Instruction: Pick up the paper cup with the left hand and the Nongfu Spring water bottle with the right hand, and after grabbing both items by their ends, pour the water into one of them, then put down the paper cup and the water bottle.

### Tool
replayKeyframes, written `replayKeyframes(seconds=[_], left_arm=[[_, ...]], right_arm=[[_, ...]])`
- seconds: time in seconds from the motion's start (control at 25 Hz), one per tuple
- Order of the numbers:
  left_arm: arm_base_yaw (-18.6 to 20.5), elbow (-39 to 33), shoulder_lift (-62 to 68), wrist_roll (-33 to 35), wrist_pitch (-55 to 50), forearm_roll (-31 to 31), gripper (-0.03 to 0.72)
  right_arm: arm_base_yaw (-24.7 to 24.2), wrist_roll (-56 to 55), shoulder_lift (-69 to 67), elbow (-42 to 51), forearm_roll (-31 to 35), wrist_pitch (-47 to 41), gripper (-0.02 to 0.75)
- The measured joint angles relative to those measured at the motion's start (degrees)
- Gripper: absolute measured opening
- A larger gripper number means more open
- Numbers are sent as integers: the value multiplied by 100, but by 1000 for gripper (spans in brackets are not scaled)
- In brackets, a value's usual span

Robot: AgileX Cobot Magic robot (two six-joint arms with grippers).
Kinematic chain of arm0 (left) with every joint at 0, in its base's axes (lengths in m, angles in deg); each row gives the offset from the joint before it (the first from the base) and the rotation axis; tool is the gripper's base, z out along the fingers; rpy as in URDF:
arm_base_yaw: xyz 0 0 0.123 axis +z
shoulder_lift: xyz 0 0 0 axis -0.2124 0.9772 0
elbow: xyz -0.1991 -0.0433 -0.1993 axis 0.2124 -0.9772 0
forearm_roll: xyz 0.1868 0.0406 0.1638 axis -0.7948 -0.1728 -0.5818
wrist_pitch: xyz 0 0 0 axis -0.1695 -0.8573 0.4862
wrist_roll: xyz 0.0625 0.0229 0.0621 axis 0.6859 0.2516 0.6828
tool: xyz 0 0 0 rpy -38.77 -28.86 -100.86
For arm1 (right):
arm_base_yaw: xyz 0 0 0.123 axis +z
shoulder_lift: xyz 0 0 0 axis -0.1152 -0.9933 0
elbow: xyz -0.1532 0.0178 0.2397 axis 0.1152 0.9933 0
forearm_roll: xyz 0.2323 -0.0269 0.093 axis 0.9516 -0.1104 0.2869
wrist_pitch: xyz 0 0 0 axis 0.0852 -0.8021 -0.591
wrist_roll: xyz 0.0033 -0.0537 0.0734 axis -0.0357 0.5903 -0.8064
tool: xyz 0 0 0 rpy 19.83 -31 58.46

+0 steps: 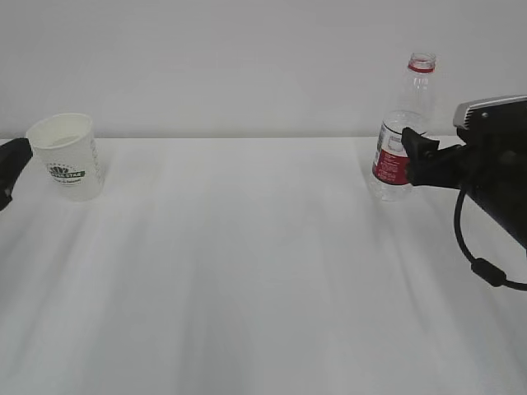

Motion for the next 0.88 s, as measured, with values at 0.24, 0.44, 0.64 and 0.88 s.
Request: replayKeyframes(seconds=[0.24,0.44,0.64,0.88], left_arm=[[0,0,-442,0,-231,45,587],[0,-14,-782,0,-483,44,587],[0,-14,-1134,0,-680,165,587],[0,-14,-1518,0,-1007,224,587]], right_arm=[[0,0,408,211,0,-40,631],[0,0,729,242,14,-252,628],[0,0,1104,242,18,-517,619],[0,-8,1436,244,18,-749,610]])
